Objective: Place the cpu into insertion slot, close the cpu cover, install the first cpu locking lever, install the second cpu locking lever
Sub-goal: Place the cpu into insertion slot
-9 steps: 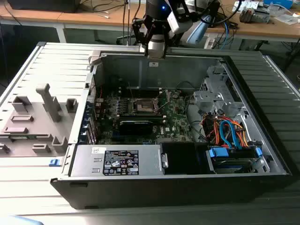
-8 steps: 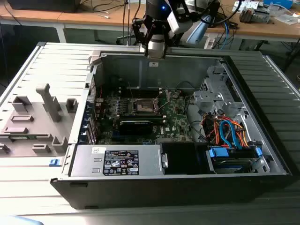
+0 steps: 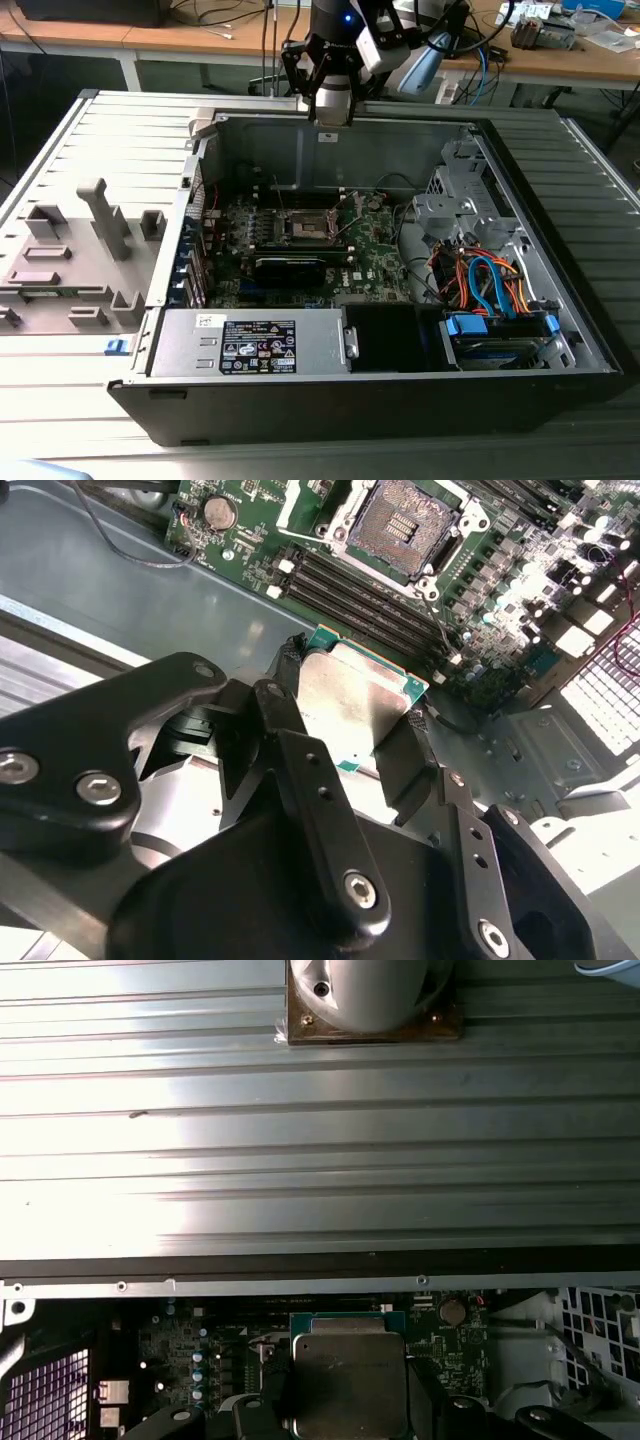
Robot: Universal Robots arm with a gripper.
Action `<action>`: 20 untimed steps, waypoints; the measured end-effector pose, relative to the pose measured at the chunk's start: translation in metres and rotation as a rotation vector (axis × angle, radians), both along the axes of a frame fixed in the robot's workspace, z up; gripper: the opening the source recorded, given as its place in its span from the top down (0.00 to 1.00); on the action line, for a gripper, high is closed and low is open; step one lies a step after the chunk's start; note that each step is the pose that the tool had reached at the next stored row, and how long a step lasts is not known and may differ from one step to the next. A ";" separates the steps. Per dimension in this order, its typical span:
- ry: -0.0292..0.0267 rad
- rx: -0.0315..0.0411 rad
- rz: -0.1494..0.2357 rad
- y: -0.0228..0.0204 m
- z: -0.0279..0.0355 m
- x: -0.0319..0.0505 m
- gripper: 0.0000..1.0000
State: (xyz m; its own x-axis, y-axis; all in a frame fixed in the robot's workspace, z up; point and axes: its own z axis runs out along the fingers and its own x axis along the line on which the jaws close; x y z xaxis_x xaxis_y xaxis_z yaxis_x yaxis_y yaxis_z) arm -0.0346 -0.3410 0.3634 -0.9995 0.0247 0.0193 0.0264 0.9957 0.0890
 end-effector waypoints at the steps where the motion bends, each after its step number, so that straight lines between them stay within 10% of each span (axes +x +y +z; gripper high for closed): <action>1: 0.0000 -0.0002 0.000 0.0000 -0.0001 0.0000 0.45; 20: 0.0000 -0.0001 0.000 -0.0004 -0.0048 0.0000 0.45</action>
State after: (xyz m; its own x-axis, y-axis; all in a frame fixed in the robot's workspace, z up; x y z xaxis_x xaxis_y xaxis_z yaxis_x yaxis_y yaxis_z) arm -0.0347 -0.3414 0.3586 -0.9995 0.0248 0.0193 0.0264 0.9957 0.0888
